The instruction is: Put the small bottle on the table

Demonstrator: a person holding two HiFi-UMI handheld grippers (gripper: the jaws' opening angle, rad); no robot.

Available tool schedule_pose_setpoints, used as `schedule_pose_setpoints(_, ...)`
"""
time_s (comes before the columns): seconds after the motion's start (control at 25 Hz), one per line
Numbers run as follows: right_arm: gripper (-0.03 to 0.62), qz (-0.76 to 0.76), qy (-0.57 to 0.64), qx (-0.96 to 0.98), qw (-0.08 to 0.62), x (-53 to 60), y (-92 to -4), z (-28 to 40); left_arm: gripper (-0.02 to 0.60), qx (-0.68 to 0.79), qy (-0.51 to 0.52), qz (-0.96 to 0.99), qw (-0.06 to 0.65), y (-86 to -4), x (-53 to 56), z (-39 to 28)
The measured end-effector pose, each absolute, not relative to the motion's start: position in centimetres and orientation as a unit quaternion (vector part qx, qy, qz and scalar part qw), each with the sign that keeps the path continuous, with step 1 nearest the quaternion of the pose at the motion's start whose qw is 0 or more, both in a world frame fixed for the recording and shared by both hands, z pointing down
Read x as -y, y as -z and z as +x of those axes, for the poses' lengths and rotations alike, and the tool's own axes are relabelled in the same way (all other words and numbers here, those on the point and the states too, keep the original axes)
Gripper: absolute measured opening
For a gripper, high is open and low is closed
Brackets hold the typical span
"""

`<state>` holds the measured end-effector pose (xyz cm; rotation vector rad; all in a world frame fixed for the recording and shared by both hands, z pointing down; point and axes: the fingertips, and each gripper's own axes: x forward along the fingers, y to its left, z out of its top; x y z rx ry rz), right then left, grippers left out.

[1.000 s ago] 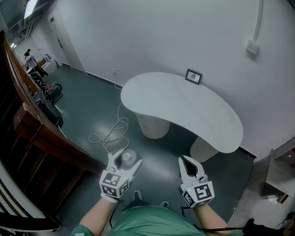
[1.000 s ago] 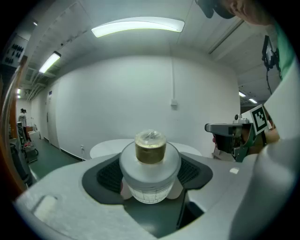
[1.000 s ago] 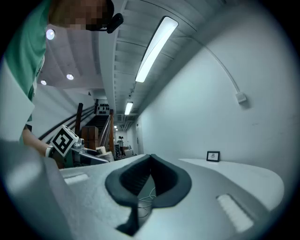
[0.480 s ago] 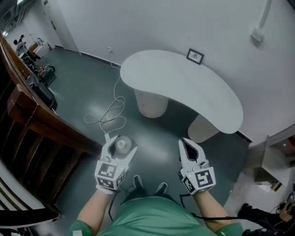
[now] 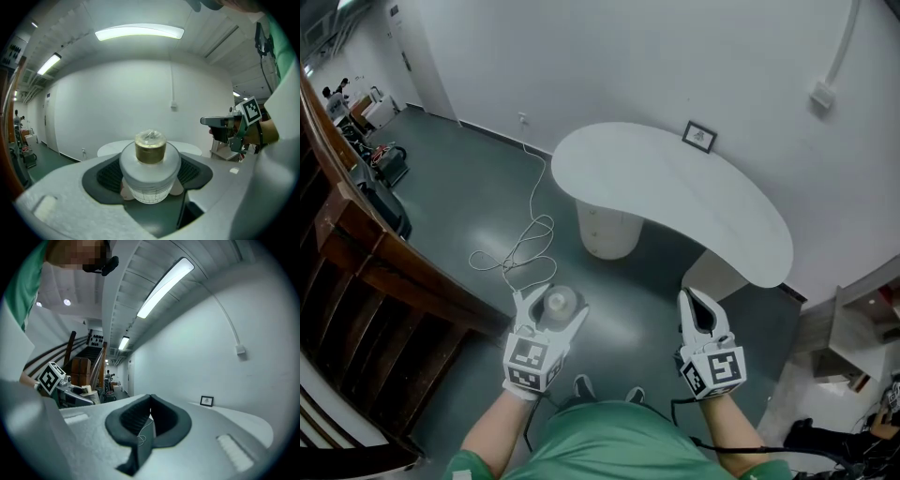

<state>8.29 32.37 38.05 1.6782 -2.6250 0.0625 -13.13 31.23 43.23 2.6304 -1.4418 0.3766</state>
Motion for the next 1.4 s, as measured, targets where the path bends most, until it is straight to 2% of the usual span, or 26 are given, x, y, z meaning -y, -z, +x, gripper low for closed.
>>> schedule_pose_setpoints(0.52, -0.006, 0.591, -0.013, 0.806, 0.032, -29.0, -37.3, 4.7, 0.344, 0.448, -0.112, 0.886, 0.043, -43.2, -27.2, -18.8)
schedule_pose_setpoints(0.96, -0.006, 0.585, -0.039, 0.81, 0.012, -22.5, -39.6, 6.4, 0.344, 0.464, -0.109, 0.877, 0.058, -44.0, -22.3, -17.2)
schedule_pose_setpoints(1.4, -0.006, 0.537, -0.05, 0.842, 0.014, -12.2, -40.5, 9.7, 0.344, 0.513, -0.113, 0.849, 0.063, -43.6, -13.0, -13.5)
